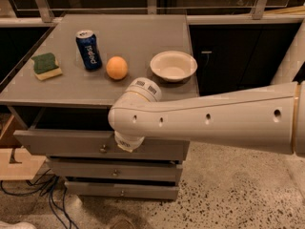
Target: Close top drawer
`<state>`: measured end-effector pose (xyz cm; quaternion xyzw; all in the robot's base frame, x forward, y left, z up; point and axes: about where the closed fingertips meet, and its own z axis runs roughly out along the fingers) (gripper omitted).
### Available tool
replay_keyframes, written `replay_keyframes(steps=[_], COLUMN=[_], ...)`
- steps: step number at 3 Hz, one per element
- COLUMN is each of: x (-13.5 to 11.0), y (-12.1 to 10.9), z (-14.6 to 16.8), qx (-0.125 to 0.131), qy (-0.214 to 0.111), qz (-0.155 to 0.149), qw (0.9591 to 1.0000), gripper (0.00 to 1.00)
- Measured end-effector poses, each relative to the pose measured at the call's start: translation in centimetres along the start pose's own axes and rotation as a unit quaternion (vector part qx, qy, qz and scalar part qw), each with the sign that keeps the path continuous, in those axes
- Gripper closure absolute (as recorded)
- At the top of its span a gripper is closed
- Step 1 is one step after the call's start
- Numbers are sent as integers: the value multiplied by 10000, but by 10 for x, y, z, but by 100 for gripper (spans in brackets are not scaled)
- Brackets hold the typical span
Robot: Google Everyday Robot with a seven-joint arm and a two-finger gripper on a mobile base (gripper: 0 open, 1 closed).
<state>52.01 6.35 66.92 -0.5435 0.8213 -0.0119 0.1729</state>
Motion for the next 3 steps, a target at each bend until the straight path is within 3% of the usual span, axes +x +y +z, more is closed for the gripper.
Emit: replay_keyframes(steps=[1,2,3], x=[0,0,0], y=[0,0,0], z=[0,0,0], qx=[0,0,0], qy=[0,0,0], qz=[0,0,0], qw=[10000,10000,10000], gripper=[14,0,0])
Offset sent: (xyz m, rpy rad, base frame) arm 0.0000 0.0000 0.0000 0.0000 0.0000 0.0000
